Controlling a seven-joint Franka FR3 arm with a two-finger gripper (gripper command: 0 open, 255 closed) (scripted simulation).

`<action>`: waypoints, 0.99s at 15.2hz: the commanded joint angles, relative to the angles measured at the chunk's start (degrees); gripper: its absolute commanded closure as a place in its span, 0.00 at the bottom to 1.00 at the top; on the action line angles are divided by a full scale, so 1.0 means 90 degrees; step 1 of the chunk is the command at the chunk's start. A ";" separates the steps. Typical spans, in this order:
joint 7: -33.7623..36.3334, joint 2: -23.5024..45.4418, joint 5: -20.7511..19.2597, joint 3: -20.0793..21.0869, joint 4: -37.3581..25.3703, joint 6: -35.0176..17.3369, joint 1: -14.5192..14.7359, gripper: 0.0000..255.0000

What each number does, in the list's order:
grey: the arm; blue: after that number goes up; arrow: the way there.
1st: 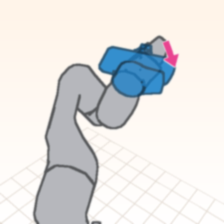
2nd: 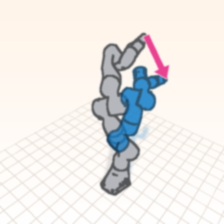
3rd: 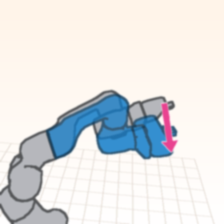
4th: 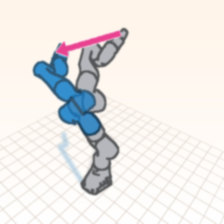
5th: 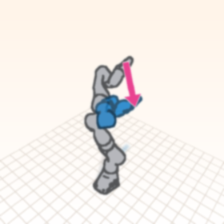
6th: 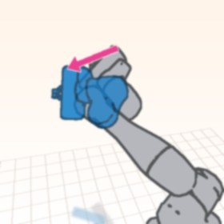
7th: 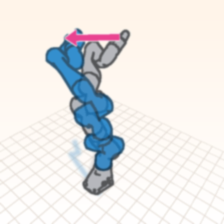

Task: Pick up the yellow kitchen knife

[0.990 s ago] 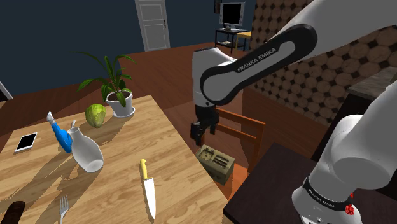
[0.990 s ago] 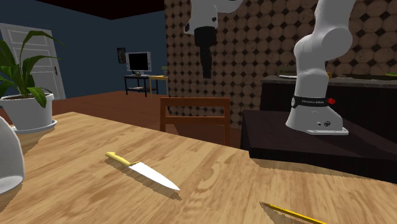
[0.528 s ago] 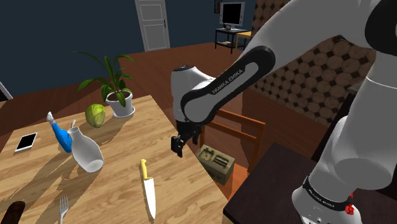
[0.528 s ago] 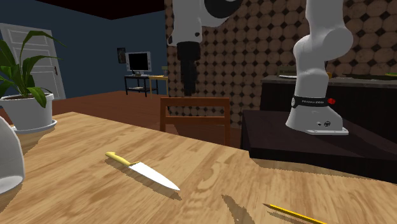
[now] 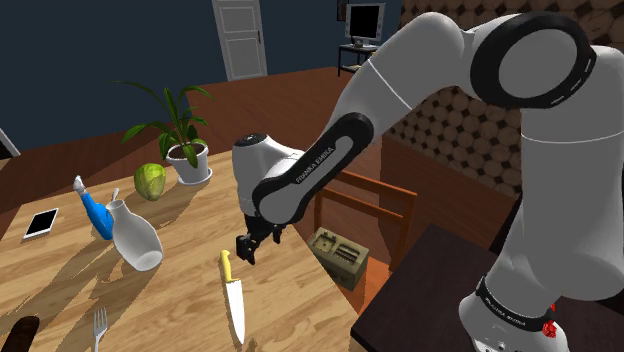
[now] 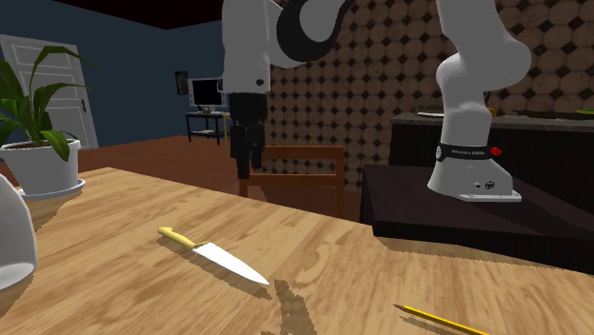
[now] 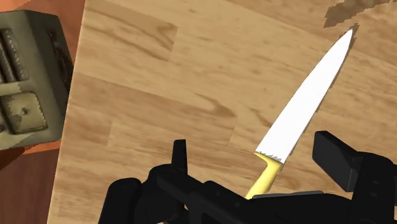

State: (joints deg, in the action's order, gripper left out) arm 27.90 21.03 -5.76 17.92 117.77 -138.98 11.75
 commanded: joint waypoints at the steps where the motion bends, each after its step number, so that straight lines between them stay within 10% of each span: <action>1: 0.0207 0.0499 -0.0254 -0.0108 -0.0478 -0.0051 0.0181 0.00; 11: 0.0791 0.2946 -0.0932 -0.0607 -0.3423 0.0251 0.1147 0.00; 15: 0.0815 0.3199 -0.0976 -0.0657 -0.3499 0.0072 0.1184 0.00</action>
State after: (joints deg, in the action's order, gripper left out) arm 35.27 49.26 -14.44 12.13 86.49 -137.95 22.41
